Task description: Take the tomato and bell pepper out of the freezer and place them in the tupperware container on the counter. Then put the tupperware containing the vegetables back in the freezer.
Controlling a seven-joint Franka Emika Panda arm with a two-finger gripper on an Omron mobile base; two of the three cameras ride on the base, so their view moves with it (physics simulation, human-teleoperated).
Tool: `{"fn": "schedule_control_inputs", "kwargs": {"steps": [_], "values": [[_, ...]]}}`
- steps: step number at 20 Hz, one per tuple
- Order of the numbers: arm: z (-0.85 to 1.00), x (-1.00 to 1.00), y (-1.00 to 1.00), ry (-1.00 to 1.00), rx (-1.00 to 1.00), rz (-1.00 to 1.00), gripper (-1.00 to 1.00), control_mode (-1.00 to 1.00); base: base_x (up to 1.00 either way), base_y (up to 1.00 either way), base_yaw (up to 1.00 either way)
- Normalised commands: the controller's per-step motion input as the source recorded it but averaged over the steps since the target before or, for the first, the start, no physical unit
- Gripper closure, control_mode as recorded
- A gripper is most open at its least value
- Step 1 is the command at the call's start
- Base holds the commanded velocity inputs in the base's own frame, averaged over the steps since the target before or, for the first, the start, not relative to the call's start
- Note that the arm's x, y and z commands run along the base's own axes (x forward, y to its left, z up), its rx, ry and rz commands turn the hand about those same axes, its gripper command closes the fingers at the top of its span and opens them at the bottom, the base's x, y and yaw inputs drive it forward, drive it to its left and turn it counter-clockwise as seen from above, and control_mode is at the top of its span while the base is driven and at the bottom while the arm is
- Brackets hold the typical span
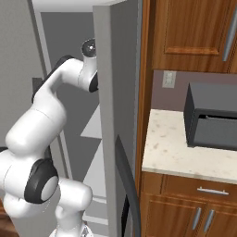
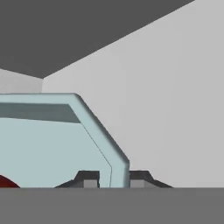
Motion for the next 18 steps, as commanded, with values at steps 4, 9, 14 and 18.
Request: {"fn": "schedule_control_inputs", "kwargs": {"steps": [4, 9, 14, 18], "values": [[-0.20, 0.33, 0.00, 0.00, 0.00, 0.00, -1.00, -1.00, 0.00, 0.00, 0.00], [-0.04, 0.13, 0.00, -0.03, 0.00, 0.00, -1.00, -1.00, 0.00, 0.00, 0.00], [0.03, -0.14, 0.00, -0.17, 0.02, 0.00, -1.00, -1.00, 0.00, 0.00, 0.00], [0.04, -0.61, 0.00, -0.29, 0.02, 0.00, -1.00, -1.00, 0.00, 0.00, 0.00]]}}
